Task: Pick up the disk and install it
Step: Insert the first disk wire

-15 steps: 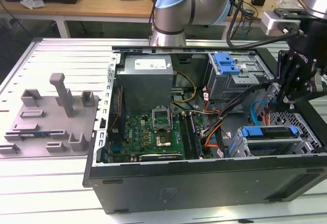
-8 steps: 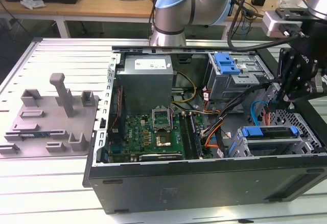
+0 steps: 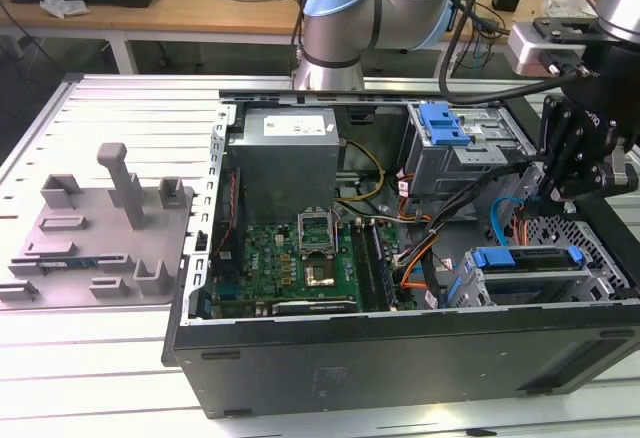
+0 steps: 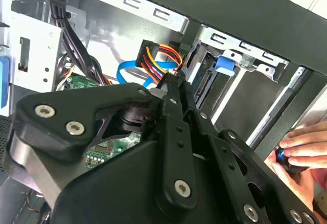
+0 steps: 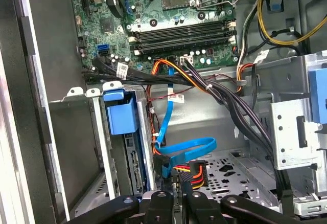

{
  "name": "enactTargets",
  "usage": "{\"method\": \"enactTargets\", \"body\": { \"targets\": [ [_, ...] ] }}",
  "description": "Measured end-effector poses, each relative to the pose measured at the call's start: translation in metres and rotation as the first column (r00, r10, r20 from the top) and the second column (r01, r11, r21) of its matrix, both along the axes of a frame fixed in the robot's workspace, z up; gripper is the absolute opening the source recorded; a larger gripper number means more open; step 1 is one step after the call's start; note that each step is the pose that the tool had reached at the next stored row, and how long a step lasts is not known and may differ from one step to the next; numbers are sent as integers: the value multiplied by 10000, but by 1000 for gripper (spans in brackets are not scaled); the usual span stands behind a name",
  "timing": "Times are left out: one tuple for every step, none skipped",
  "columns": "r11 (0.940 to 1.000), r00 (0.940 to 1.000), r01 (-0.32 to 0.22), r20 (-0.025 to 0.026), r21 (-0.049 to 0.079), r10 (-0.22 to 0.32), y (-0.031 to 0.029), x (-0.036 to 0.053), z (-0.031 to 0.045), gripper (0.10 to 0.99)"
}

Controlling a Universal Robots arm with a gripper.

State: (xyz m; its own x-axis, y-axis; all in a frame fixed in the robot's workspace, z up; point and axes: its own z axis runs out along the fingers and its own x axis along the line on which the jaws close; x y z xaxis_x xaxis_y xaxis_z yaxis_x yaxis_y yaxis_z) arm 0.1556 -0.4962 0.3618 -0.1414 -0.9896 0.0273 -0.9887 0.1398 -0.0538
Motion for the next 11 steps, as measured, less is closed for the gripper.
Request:
{"method": "enactTargets", "body": {
  "targets": [
    [10000,10000,0,0,0,0,-2,0,0,165],
    [10000,10000,-6,-1,0,6,-6,0,0,165],
    [10000,10000,-21,0,21,21,-12,3,0,165],
    [10000,10000,-53,0,75,53,-20,9,0,165],
    [9999,10000,-82,0,97,82,-26,11,0,165],
    [9999,9999,-111,-8,103,111,-31,12,1,165],
    [9999,9999,-131,-22,106,131,-33,13,1,165],
    [9998,9998,-171,-71,108,172,-35,16,1,165],
    [9996,9996,-247,-166,111,249,-35,21,0,165],
    [9994,9992,-334,-228,113,337,-35,29,0,165],
    [9991,9988,-412,-252,114,414,-35,36,1,165]
  ]
}}
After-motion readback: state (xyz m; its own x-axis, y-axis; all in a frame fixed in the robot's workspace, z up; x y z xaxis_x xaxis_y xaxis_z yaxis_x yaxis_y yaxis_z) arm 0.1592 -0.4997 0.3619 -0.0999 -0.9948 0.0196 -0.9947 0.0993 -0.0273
